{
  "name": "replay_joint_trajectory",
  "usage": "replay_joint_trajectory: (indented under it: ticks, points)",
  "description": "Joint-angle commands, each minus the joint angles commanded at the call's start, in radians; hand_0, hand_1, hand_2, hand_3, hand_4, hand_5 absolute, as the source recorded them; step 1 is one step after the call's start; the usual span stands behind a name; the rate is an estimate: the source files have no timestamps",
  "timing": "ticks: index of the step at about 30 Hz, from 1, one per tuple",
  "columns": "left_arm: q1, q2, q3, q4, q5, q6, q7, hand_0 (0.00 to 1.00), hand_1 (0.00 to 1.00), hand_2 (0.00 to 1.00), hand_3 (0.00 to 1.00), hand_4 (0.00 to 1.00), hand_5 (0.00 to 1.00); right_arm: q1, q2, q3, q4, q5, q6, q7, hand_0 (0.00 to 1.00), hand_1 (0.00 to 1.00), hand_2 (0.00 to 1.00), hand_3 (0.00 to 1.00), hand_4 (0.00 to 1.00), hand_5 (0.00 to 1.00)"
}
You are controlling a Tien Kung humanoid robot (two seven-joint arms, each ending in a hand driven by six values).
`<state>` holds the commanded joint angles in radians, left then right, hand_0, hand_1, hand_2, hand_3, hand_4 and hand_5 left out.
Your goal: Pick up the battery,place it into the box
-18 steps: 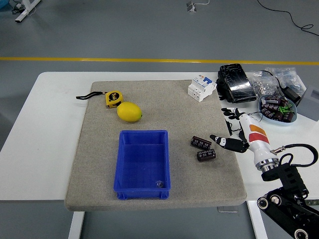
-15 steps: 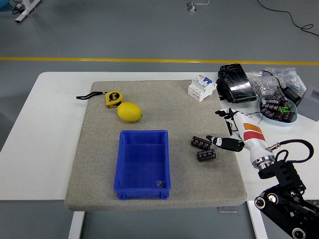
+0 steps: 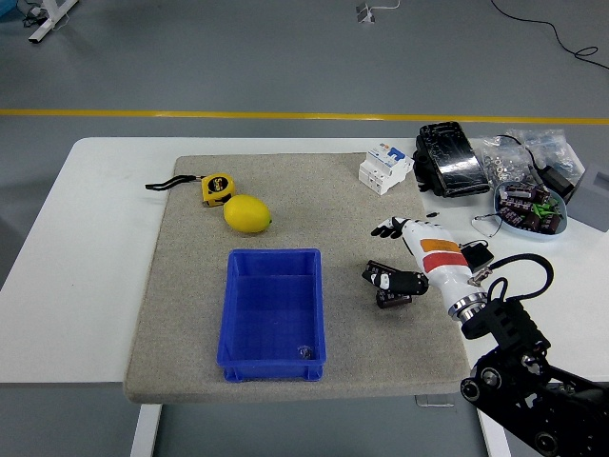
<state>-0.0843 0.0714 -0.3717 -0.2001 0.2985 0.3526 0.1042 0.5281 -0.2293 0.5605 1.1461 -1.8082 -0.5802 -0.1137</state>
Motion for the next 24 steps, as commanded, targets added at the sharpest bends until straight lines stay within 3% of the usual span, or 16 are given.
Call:
replay_joint_trajectory:
  ticks: [24]
  points:
    - [-0.009,0.002,0.003,0.0,-0.005,0.005,-0.003,0.61,0.603,0.667,0.588,0.642,0.605,0.103,0.053,-0.119,-0.204,0.032,0.0,0.009,0.618,0.583,0.589,0.643,0.961,0.273]
